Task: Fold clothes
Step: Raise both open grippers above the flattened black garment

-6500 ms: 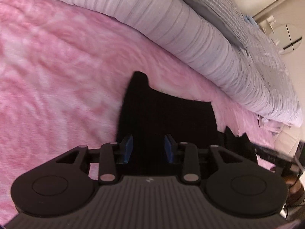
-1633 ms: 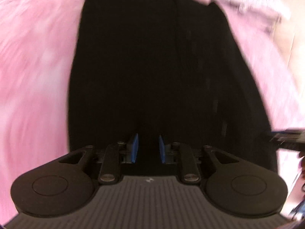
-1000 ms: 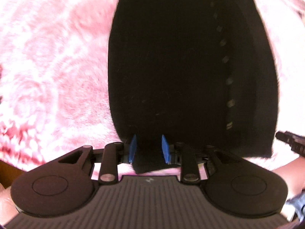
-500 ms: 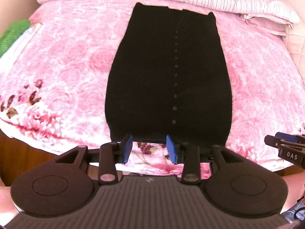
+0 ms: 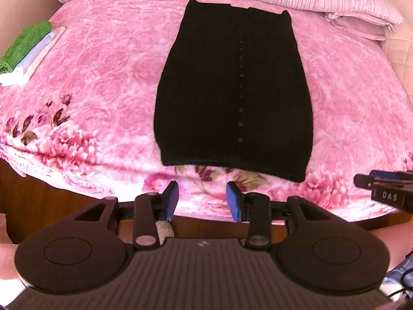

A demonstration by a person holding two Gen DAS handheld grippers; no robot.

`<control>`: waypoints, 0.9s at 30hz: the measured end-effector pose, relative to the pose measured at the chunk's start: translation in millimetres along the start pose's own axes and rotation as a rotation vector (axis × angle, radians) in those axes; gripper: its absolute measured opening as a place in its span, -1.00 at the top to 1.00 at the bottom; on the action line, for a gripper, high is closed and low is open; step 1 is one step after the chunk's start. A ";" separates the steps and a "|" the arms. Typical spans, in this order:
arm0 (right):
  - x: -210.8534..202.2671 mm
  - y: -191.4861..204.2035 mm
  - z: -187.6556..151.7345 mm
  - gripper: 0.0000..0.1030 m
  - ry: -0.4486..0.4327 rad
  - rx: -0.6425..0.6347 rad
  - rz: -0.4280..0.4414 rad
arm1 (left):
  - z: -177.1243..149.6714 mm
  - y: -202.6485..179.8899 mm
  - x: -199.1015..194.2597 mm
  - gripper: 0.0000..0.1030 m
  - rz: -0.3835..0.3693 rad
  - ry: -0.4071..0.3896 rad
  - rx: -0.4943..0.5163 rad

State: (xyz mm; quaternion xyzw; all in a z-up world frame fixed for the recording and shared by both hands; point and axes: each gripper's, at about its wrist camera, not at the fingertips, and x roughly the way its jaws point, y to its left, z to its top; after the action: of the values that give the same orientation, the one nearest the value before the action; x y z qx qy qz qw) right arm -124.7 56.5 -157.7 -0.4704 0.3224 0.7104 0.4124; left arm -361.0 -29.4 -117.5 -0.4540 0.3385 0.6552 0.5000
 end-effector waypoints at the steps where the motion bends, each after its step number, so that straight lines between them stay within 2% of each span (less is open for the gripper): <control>1: 0.5 4.0 0.8 0.27 0.002 0.000 -0.010 | -1.1 3.5 0.9 0.30 0.002 0.004 0.001; 7: 6.7 29.6 12.7 0.27 -0.017 0.023 -0.039 | 8.4 25.7 14.8 0.30 -0.003 0.030 0.047; 17: 14.6 80.8 34.3 0.27 -0.018 0.083 -0.049 | 49.9 68.0 24.5 0.29 -0.024 0.022 0.137; 27: 31.7 99.1 43.9 0.27 0.015 0.129 -0.069 | 64.2 78.4 47.5 0.29 -0.033 0.061 0.170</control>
State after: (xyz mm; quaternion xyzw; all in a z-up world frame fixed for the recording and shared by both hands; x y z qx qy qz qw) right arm -237.3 57.8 -165.1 -0.4589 0.3545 0.6699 0.4636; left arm -457.1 23.4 -139.6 -0.4353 0.4004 0.6017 0.5368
